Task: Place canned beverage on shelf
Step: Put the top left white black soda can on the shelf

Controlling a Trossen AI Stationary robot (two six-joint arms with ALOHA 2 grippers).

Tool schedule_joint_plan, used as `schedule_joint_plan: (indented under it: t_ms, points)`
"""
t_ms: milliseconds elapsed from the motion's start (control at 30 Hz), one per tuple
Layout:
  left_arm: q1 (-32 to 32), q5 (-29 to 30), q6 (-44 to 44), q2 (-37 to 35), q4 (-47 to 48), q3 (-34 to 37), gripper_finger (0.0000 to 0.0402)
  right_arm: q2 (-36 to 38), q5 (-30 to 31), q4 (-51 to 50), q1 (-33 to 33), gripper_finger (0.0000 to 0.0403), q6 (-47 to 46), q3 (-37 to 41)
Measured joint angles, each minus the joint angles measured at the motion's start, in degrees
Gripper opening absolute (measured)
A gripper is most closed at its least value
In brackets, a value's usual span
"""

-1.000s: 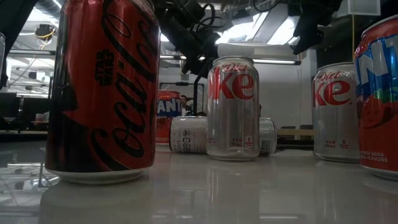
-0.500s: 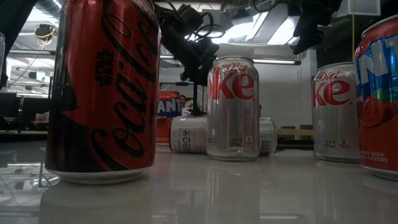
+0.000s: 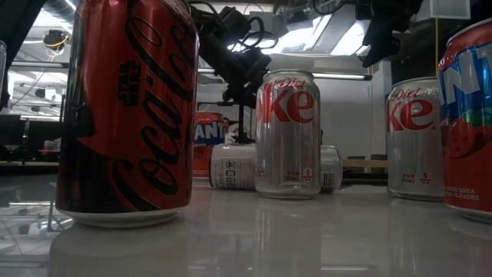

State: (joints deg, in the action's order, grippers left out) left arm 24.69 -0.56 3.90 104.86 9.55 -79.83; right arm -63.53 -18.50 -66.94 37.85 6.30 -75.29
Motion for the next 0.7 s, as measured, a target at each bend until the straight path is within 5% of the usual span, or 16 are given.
schedule_joint_plan:
  t_ms: [700]
  points:
    - [0.0,0.0,0.42,0.0,-0.25,0.0,0.0282,0.0,0.0,0.0,0.02,0.037,-0.02,0.0]
